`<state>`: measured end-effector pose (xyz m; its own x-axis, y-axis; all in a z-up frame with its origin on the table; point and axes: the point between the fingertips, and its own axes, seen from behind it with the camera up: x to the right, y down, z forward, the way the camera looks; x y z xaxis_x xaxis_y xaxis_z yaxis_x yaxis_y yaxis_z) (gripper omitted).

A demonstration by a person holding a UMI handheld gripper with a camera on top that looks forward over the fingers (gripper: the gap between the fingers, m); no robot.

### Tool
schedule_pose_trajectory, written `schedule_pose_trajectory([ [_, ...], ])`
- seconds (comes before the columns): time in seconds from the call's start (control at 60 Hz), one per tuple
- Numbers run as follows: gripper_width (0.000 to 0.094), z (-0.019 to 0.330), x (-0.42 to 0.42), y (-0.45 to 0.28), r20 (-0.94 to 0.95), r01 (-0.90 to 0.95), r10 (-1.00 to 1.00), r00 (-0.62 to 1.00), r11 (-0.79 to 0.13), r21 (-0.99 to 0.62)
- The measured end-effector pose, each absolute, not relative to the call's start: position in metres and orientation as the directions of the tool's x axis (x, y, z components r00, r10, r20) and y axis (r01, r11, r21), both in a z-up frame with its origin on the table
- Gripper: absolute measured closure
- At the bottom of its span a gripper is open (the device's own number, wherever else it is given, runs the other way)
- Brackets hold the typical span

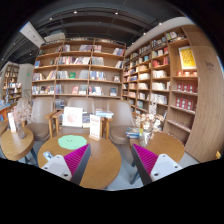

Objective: Arrange mouse

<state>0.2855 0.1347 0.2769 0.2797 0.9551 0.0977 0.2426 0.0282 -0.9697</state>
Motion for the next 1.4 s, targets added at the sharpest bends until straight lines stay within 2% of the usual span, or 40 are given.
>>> schedule_pose_trajectory([
  [0.117, 0.0083, 0.27, 0.29, 0.119, 0.077, 0.271, 0.964, 0.255, 0.005, -0.963],
  [0.4, 0.0085, 0.218, 0.269, 0.058, 0.063, 0.353, 0.985, 0.16, 0.003, -0.936],
  [0.633, 0.0087, 0.185, 0.26, -0.012, 0.066, 0.395, 0.996, 0.064, 0.036, -0.918],
  [0.967, 0.0085, 0.106, 0.25, -0.128, -0.026, 0.484, 0.997, -0.078, 0.015, -0.875],
  [1.067, 0.0085, 0.083, 0.243, -0.146, -0.027, 0.504, 0.996, -0.087, 0.021, -0.863],
  [1.233, 0.0083, 0.064, 0.225, -0.164, -0.004, 0.488, 0.995, -0.103, 0.047, -0.872],
  [1.4, 0.0084, 0.049, 0.194, -0.174, -0.024, 0.472, 0.996, -0.09, 0.021, -0.881],
])
